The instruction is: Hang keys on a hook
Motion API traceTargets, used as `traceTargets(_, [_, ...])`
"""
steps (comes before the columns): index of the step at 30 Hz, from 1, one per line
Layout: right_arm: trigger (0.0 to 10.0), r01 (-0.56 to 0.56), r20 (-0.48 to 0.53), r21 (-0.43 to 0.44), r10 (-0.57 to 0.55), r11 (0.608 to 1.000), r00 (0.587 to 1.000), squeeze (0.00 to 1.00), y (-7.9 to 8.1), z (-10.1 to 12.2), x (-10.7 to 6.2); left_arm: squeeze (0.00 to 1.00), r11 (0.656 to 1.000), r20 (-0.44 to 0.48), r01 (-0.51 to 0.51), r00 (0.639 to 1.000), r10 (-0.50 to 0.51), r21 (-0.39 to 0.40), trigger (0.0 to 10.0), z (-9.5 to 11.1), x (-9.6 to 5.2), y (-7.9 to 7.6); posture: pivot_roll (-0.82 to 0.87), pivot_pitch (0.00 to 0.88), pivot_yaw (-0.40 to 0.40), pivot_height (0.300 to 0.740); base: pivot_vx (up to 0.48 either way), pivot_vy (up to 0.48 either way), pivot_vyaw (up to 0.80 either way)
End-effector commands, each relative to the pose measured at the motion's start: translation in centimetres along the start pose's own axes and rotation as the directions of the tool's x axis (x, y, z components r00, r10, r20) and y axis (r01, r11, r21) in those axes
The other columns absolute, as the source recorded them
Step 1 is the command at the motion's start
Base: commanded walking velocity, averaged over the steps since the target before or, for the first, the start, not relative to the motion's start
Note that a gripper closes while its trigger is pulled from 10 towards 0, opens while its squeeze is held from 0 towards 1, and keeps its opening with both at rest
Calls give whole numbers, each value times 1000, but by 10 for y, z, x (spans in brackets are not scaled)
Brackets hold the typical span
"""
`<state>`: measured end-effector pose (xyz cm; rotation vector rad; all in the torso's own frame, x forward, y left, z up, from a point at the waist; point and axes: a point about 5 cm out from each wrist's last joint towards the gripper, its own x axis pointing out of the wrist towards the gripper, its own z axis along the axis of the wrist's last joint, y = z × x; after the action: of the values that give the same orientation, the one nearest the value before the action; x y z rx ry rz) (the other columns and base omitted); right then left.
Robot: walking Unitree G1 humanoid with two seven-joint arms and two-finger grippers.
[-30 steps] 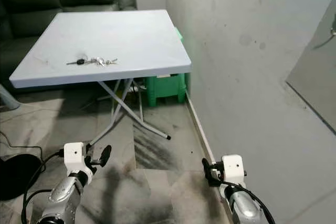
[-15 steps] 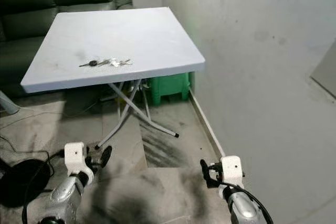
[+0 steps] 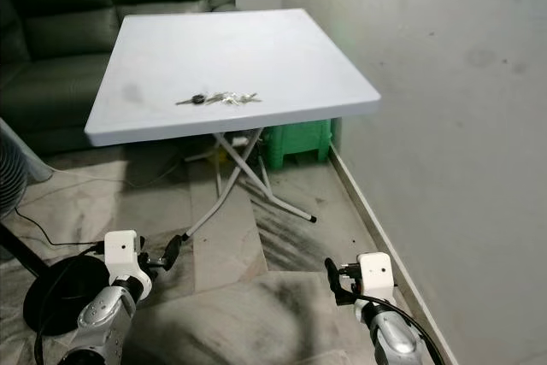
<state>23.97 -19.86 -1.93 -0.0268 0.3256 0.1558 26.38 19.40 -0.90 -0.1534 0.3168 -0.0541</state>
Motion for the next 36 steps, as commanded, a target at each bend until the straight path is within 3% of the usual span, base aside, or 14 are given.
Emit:
traceTargets(1, [10000,-27,9,0,27,1000,1000,0,5,3,3,0,1000,5,-14,1000,14,26,10000,4,1,4,-26,0,-1,740,0,0,0])
traceTargets(12, [10000,-43,0,-6,43,999,999,0,5,1,1,0,999,-44,-38,998,39,23,10000,-2,-1,7,-18,0,-2,740,0,0,0])
traceTargets(14, [10000,-45,-3,-7,45,999,999,0,5,0,1,0,998,-27,-22,999,23,52,10000,0,-1,7,-18,0,-2,740,0,0,0])
traceTargets(36, [10000,-55,-14,-11,55,998,998,0,5,-2,-1,0,995,-22,-9,1000,11,97,10000,-2,-4,4,-11,0,-6,740,370,0,0])
